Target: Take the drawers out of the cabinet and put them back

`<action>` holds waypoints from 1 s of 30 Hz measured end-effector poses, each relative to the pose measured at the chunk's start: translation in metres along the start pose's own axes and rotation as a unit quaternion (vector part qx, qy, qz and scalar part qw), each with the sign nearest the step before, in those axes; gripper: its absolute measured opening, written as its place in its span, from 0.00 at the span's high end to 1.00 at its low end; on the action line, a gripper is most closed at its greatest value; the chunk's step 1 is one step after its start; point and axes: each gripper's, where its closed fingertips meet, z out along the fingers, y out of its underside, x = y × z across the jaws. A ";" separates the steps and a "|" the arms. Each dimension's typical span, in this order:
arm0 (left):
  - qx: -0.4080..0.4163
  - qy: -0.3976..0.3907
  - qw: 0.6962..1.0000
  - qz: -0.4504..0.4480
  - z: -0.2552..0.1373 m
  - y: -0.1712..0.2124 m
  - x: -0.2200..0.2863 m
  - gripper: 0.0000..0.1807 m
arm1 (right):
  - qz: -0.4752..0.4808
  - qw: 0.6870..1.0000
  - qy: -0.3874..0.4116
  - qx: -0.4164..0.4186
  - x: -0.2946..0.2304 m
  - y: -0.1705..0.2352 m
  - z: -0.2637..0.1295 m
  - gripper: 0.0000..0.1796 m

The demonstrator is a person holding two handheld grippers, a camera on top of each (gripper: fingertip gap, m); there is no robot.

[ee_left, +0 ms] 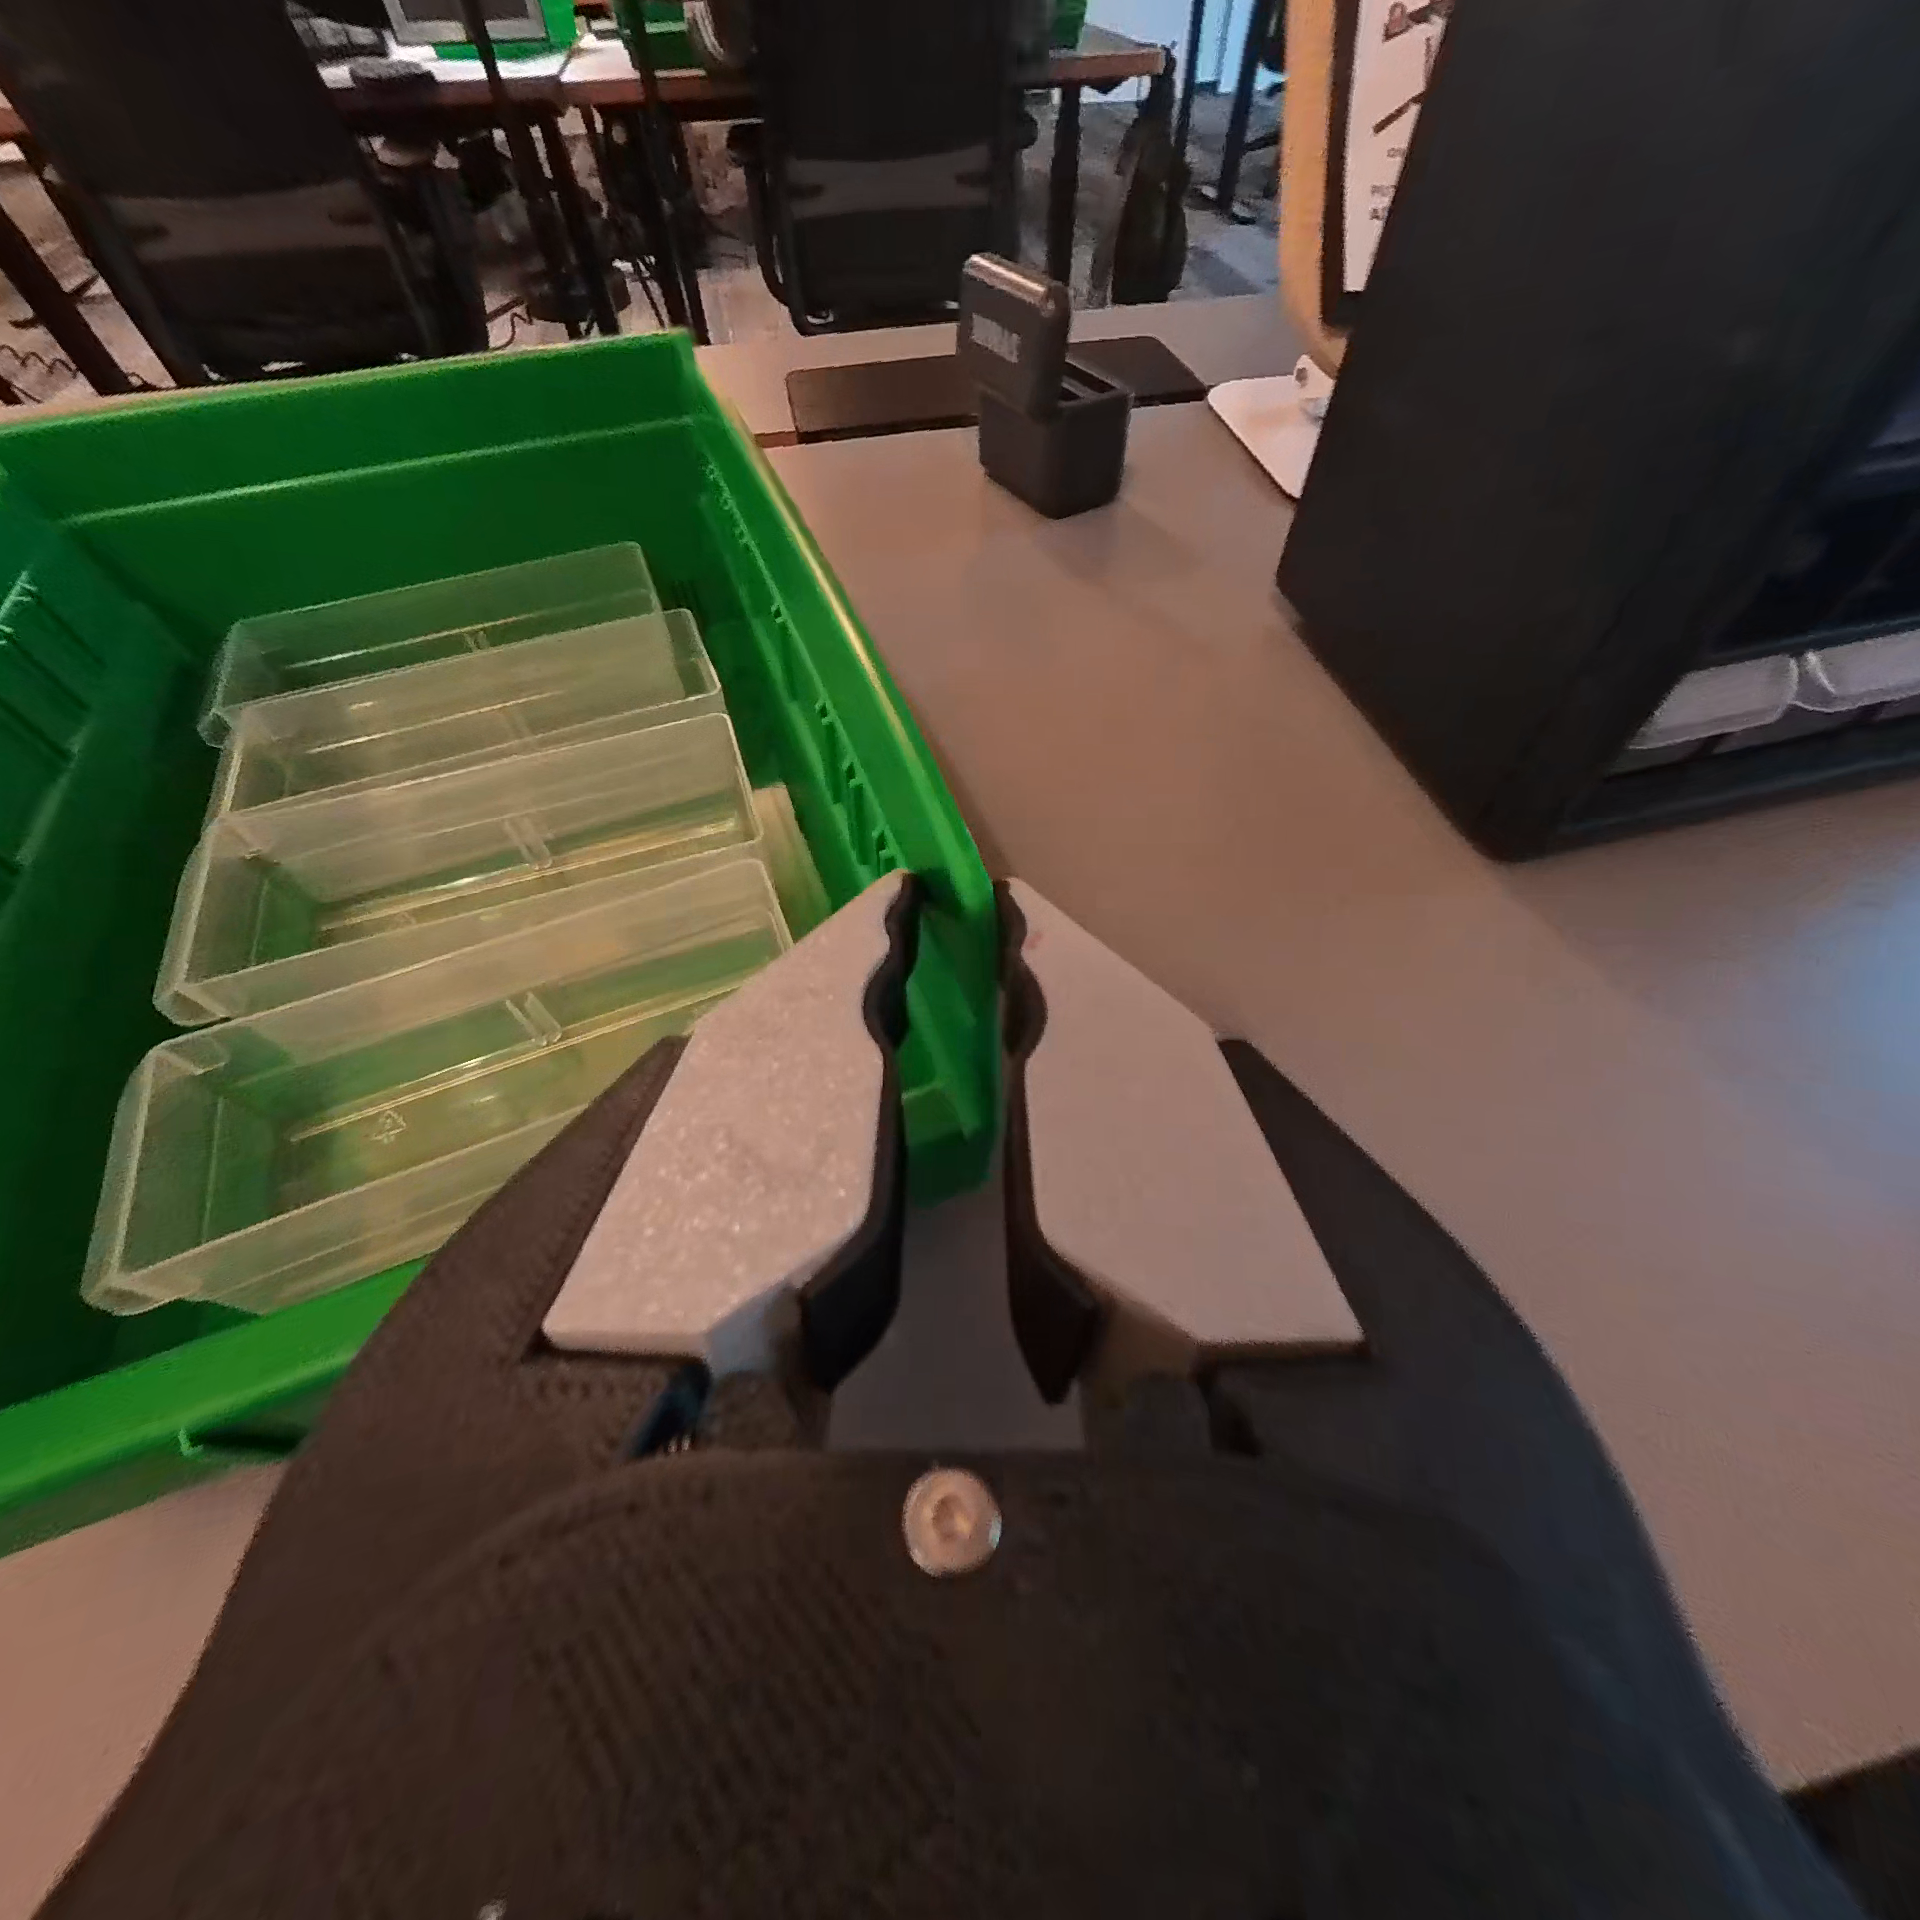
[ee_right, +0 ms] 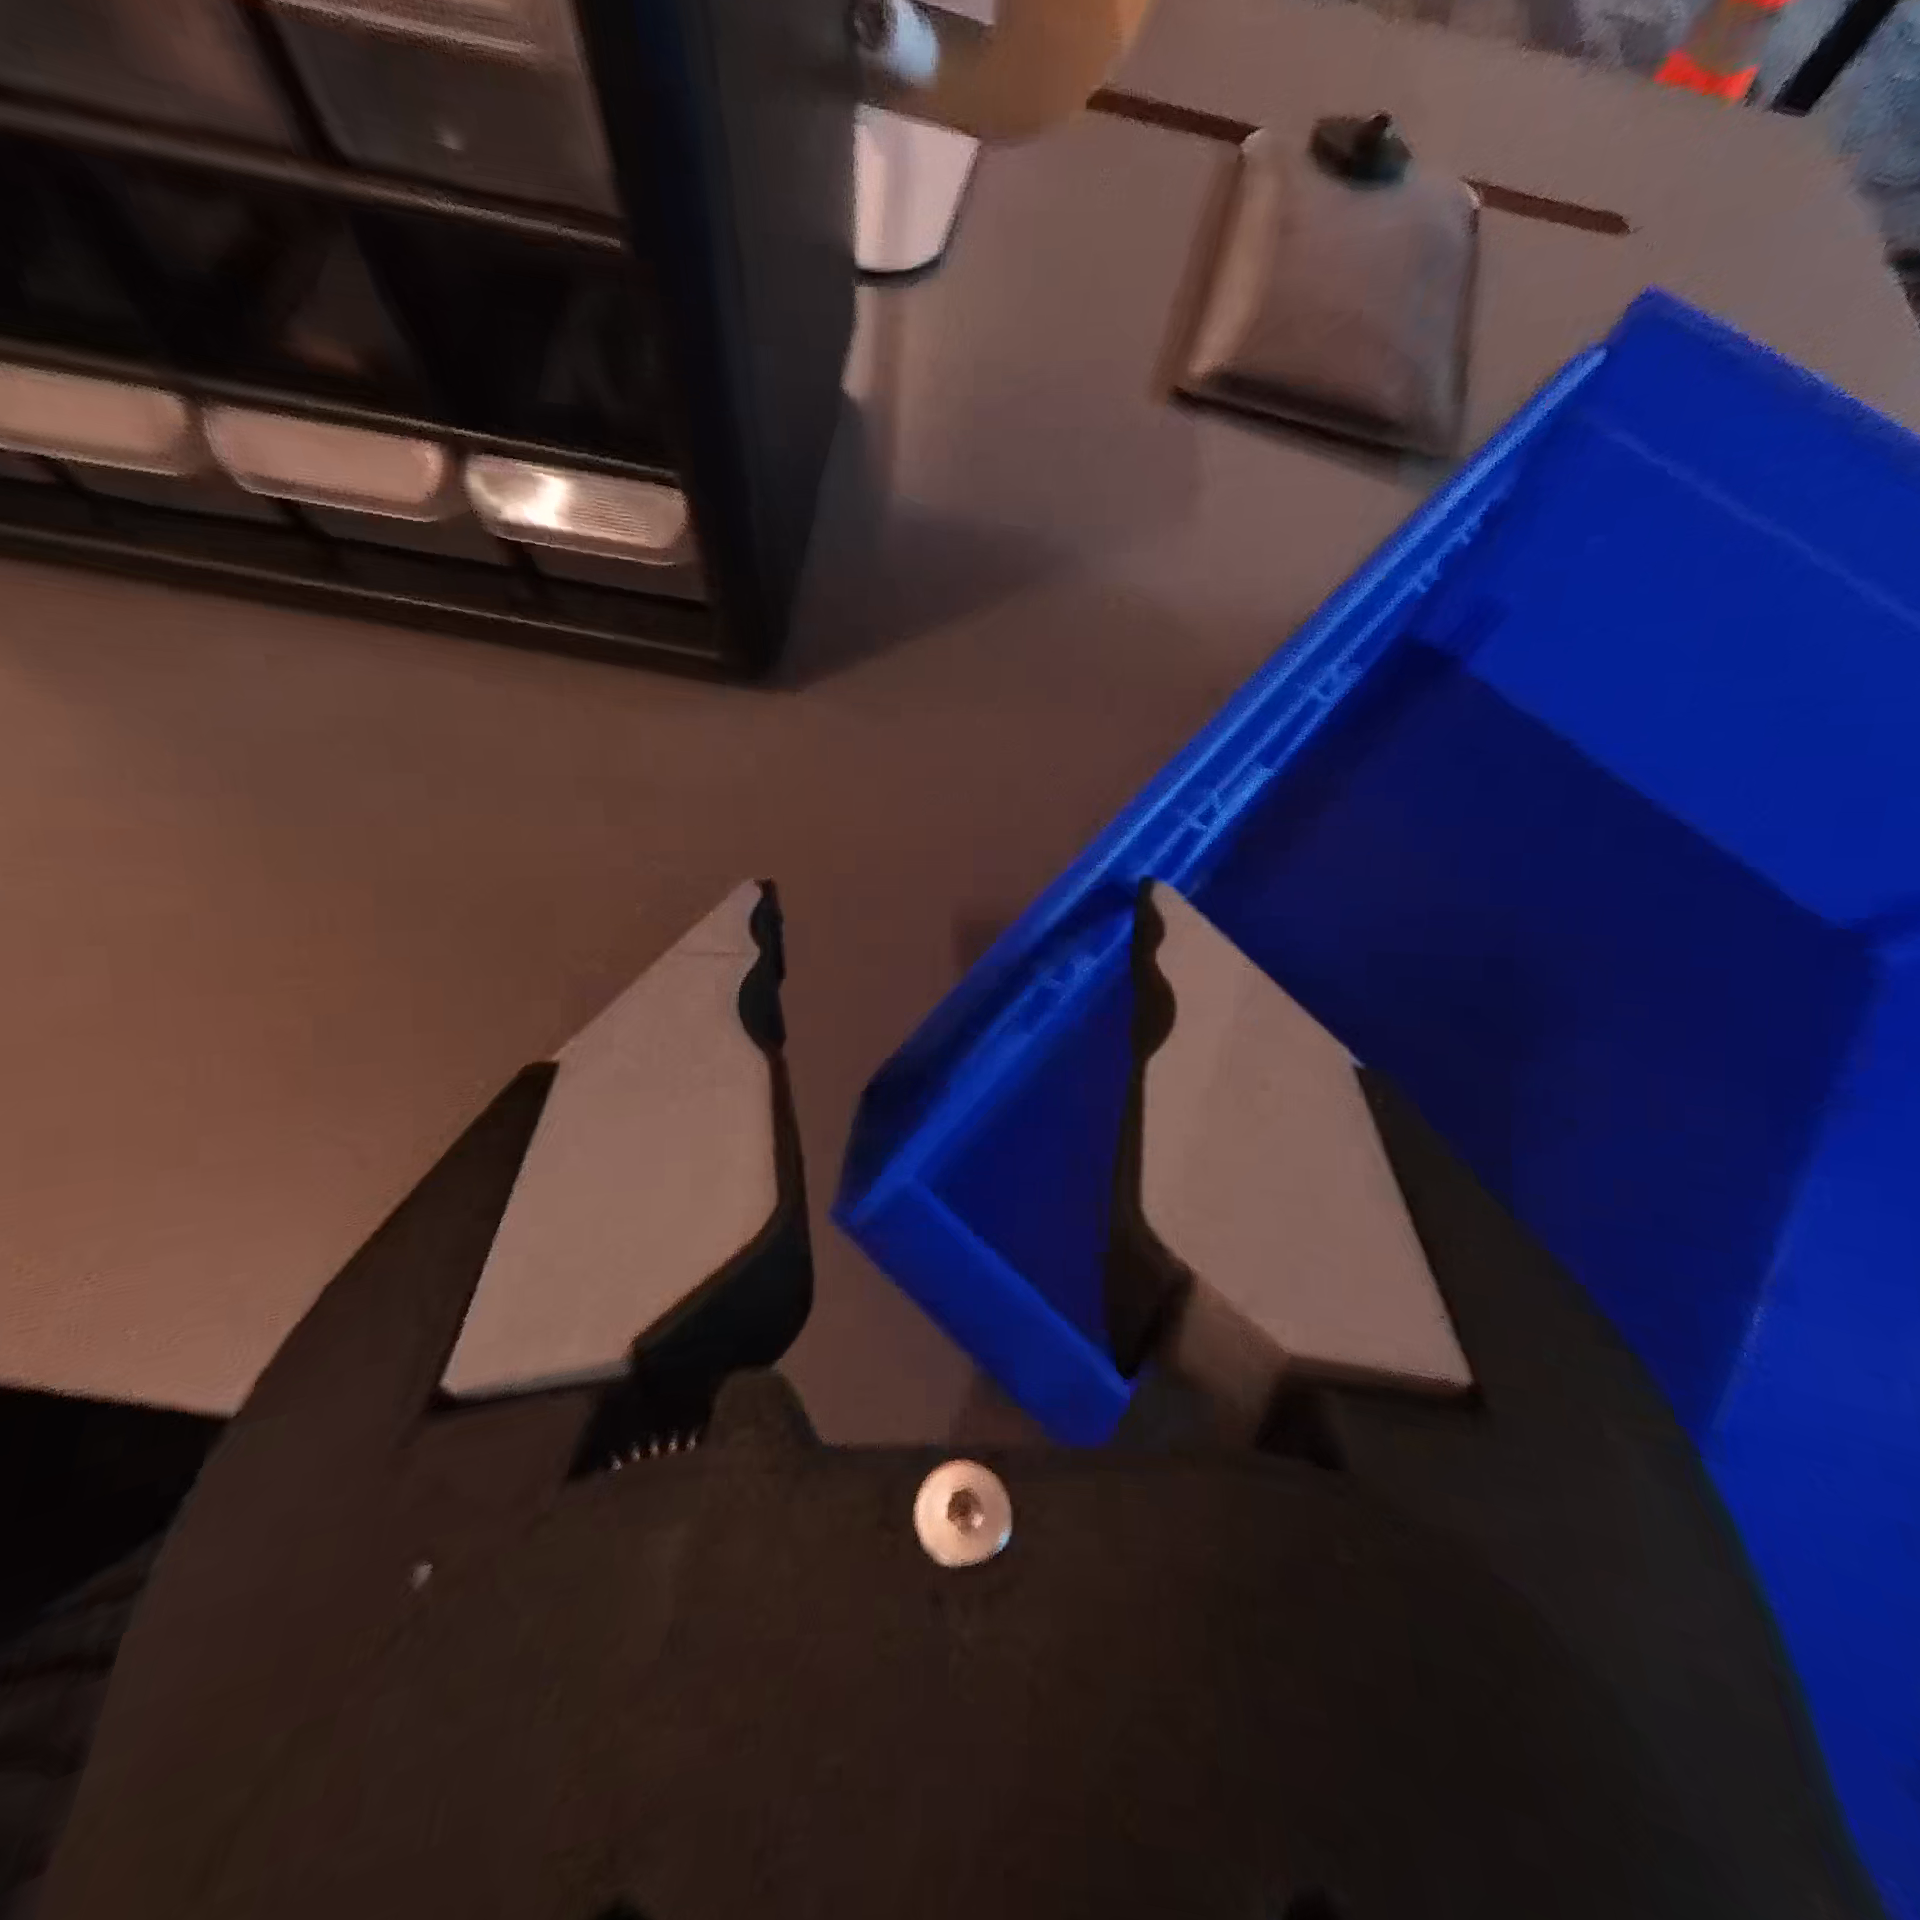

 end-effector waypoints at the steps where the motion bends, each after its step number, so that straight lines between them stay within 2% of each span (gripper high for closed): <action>1: 0.001 0.006 1.000 0.001 -0.002 0.000 0.002 0.94 | -0.010 1.000 0.004 0.005 0.004 0.001 0.001 0.71; 9: 0.002 0.046 0.999 0.013 -0.007 0.001 0.026 0.93 | -0.113 0.989 -0.094 -0.009 0.010 0.020 -0.020 0.72; 11: -0.009 0.061 0.998 0.026 -0.010 0.000 0.036 0.90 | -0.111 0.989 -0.101 -0.012 0.018 0.024 -0.025 0.73; 14: 0.025 0.108 0.994 0.020 -0.021 -0.018 0.059 0.83 | -0.069 0.997 -0.031 -0.019 0.053 0.028 -0.024 0.86; 15: 0.034 0.119 0.992 0.018 -0.026 -0.023 0.063 0.85 | -0.054 0.999 0.000 -0.005 0.064 0.025 -0.023 0.89; 17: 0.052 0.132 0.990 0.010 -0.035 -0.033 0.069 0.84 | -0.018 0.999 0.021 0.019 0.075 0.021 -0.023 0.91; 19: 0.059 0.138 0.989 0.011 -0.043 -0.039 0.071 0.81 | 0.008 0.999 0.005 0.041 0.073 0.012 -0.030 0.87; 25: 0.071 0.129 0.989 0.019 -0.053 -0.045 0.065 0.77 | 0.035 0.991 -0.019 0.126 0.063 -0.023 -0.068 0.84; 26: 0.069 0.129 0.989 0.019 -0.052 -0.044 0.065 0.77 | 0.050 0.987 -0.033 0.148 0.059 -0.031 -0.075 0.81; 27: 0.067 0.129 0.989 0.019 -0.051 -0.043 0.065 0.76 | 0.070 0.980 -0.052 0.177 0.054 -0.040 -0.083 0.75; 30: 0.061 0.136 0.989 0.019 -0.050 -0.040 0.070 0.74 | 0.105 0.944 -0.144 0.277 0.030 -0.067 -0.108 0.67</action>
